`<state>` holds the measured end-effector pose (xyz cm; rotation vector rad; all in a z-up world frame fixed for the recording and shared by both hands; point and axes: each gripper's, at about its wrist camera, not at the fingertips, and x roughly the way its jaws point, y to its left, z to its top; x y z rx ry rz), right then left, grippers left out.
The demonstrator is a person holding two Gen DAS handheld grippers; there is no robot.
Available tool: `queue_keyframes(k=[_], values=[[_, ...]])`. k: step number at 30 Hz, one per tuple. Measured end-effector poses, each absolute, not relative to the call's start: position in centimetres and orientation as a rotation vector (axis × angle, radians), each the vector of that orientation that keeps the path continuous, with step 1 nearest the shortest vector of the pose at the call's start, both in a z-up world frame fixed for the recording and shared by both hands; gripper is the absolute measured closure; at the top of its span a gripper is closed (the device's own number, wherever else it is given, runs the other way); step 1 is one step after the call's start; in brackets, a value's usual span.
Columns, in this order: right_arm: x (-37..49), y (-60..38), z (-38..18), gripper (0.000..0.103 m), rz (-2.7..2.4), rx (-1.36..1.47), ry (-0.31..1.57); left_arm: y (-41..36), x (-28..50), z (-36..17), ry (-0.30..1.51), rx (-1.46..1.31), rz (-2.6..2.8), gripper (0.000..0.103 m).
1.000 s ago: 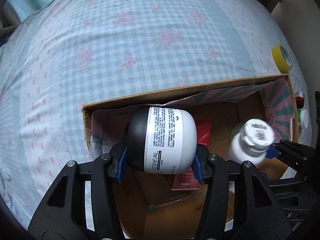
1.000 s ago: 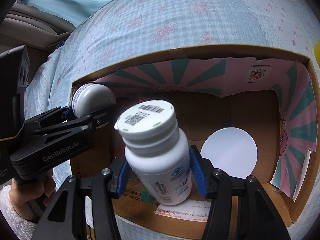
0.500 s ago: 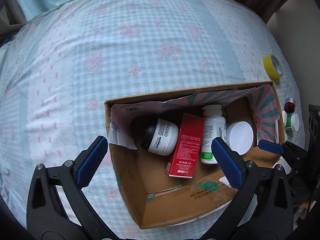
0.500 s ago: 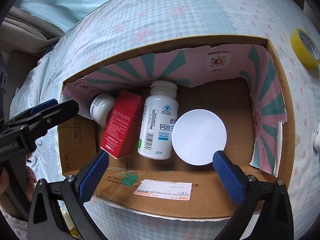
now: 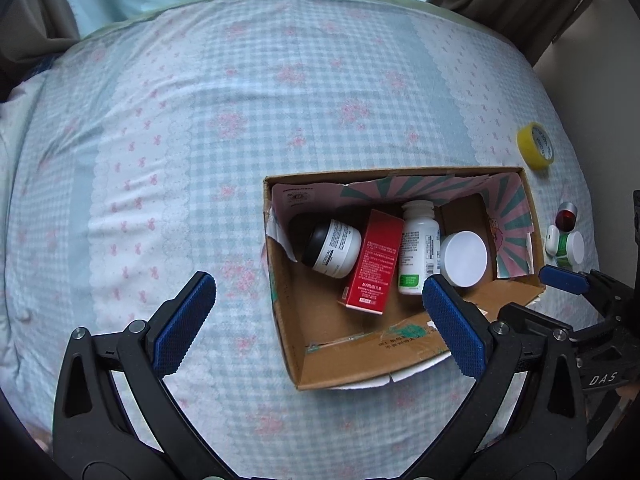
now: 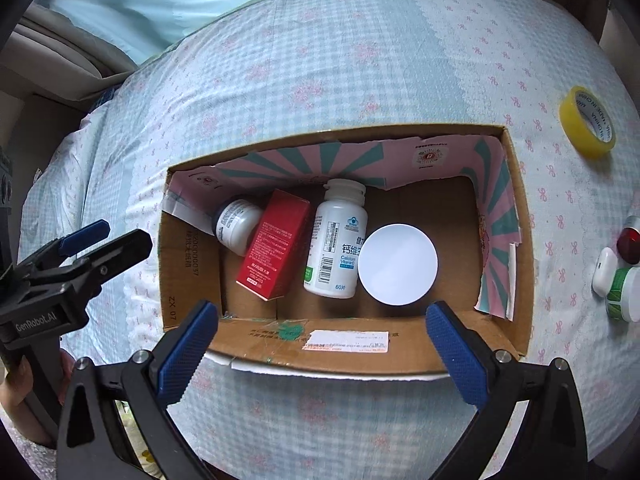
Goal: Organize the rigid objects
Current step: 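Release the jar and bottle into the box and lift both tools away, then reach the left tool to the yellow tape roll and grasp it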
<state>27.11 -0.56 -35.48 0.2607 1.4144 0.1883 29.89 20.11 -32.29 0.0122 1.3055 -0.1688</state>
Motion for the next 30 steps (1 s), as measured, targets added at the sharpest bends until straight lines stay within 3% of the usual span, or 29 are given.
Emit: queue_keyframes(k=[14,30], values=[[22.1,-6.8,-25.8,0.0,0.017,0.179,1.322,16.8,24.5,-25.0,1.245,0.002,-0.181,0.0],[16.5,-23.4,-23.8,0.0,-0.22,0.219,1.293,-2.8,26.7,-23.9,1.239,0.16,-0.37,0.0]])
